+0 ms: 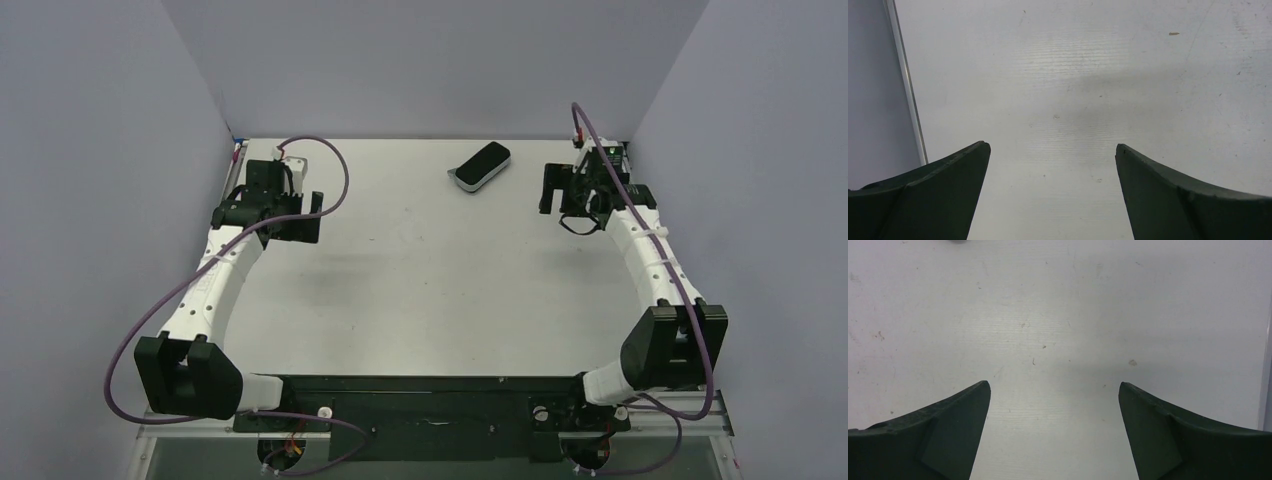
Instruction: Open the umbrella
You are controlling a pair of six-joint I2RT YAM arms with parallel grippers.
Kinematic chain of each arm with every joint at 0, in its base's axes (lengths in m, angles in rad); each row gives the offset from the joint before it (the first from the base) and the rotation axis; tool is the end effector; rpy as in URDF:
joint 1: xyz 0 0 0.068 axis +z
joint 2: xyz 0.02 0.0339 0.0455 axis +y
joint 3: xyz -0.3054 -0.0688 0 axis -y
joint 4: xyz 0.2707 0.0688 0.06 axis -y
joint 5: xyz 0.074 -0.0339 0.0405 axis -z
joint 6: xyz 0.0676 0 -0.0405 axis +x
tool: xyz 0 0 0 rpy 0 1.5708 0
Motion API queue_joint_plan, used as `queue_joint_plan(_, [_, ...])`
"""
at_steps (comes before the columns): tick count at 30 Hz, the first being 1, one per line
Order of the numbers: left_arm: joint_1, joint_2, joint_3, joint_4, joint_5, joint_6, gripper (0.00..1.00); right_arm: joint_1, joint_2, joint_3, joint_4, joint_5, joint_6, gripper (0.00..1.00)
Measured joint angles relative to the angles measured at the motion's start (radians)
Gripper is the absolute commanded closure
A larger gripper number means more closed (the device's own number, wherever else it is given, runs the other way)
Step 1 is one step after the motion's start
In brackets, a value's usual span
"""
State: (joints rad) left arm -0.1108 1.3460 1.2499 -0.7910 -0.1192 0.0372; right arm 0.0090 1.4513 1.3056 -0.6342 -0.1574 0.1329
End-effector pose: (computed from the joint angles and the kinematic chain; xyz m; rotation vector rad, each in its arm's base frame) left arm 0.3152 -0.0270 0.3356 0.1294 2.4492 0.1141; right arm 0.3601 0.0138 0.3378 0.0683 2.3518 0.2546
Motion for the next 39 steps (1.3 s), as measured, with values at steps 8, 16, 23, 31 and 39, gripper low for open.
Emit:
queue_joint_plan(8, [0.000, -0.004, 0.000, -0.036, 0.064, 0.012, 0.03, 0.135, 0.171, 0.174, -0.004, 0.035, -0.113, 0.05])
queue_joint_plan(16, [0.001, -0.016, 0.000, -0.066, 0.097, 0.015, 0.03, 0.235, 0.465, 0.512, 0.049, 0.128, -0.141, 0.07])
queue_joint_plan(23, [0.011, -0.060, -0.022, -0.095, 0.103, 0.014, 0.03, 0.319, 0.701, 0.731, 0.135, 0.200, -0.137, 0.09])
queue_joint_plan(31, [0.023, -0.094, -0.041, -0.130, 0.117, 0.007, 0.03, 0.362, 0.896, 0.858, 0.323, 0.413, -0.041, 0.08])
queue_joint_plan(39, [0.030, -0.108, -0.047, -0.168, 0.118, -0.008, 0.03, 0.316, 1.019, 0.933, 0.440, 0.539, 0.093, 0.09])
